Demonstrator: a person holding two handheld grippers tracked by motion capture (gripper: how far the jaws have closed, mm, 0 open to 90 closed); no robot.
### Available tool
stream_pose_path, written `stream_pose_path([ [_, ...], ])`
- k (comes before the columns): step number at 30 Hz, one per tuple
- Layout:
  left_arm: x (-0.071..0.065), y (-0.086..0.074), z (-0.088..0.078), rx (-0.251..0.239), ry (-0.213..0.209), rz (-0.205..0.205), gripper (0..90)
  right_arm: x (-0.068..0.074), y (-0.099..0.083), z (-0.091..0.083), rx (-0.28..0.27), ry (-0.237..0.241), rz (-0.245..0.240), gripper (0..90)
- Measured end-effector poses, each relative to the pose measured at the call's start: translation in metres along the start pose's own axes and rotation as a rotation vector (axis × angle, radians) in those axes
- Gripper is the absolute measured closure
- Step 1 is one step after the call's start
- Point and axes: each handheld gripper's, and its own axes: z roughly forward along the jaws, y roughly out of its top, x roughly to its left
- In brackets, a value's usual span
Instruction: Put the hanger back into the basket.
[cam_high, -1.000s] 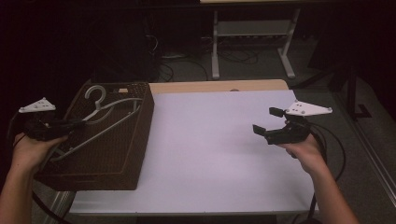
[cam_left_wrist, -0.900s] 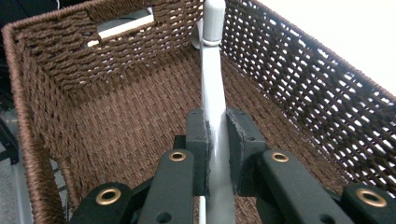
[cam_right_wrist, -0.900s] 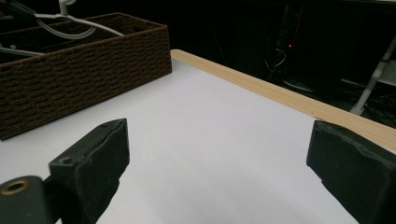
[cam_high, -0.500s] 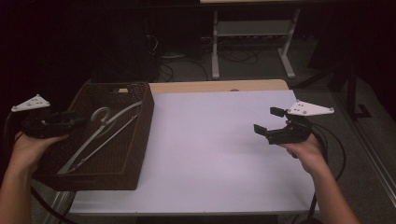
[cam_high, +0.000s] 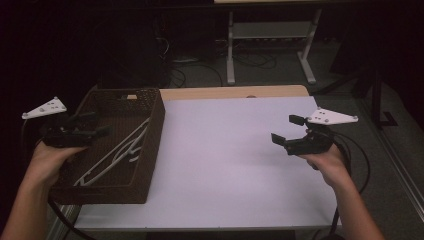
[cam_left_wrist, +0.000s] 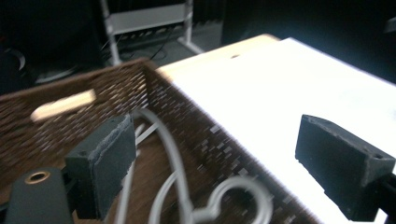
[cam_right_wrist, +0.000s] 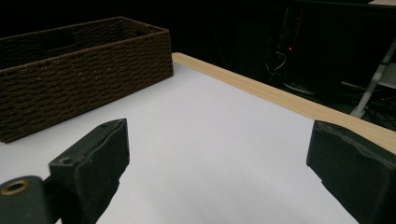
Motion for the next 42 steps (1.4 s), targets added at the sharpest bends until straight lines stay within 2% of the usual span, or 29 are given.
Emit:
stream_pose_path([
  [2, -0.011, 0.005, 0.007, -0.021, -0.027, 0.005, 12.3, 0.001, 0.000, 0.000, 0.001, 0.001, -0.003, 5.3],
  [7, -0.030, 0.011, 0.022, -0.049, -0.063, 0.017, 12.4, 0.004, 0.000, -0.001, -0.001, 0.001, -0.008, 5.2],
  [15, -0.064, 0.018, 0.048, -0.084, -0.124, 0.059, 12.8, 0.006, 0.001, -0.002, -0.001, 0.000, -0.012, 5.2],
  [22, -0.085, 0.020, 0.068, -0.116, -0.177, 0.077, 13.5, 0.008, 0.001, -0.004, -0.003, -0.001, -0.014, 5.0],
  [25, -0.091, 0.018, 0.076, -0.125, -0.203, 0.084, 13.6, 0.008, 0.002, -0.005, -0.009, -0.001, -0.013, 4.4],
  [29, -0.096, 0.014, 0.083, -0.132, -0.217, 0.095, 13.6, 0.010, 0.005, -0.008, -0.024, -0.001, -0.010, 2.6],
  [33, -0.102, 0.012, 0.086, -0.149, -0.235, 0.112, 13.2, 0.012, 0.009, -0.012, -0.046, -0.004, -0.012, 1.3],
  [40, -0.103, 0.007, 0.084, -0.127, -0.233, 0.124, 9.2, 0.015, 0.015, -0.017, -0.075, 0.004, -0.023, 1.1],
  [42, -0.102, 0.004, 0.084, -0.146, -0.243, 0.124, 8.8, 0.016, 0.016, -0.018, -0.081, 0.004, -0.022, 1.1],
])
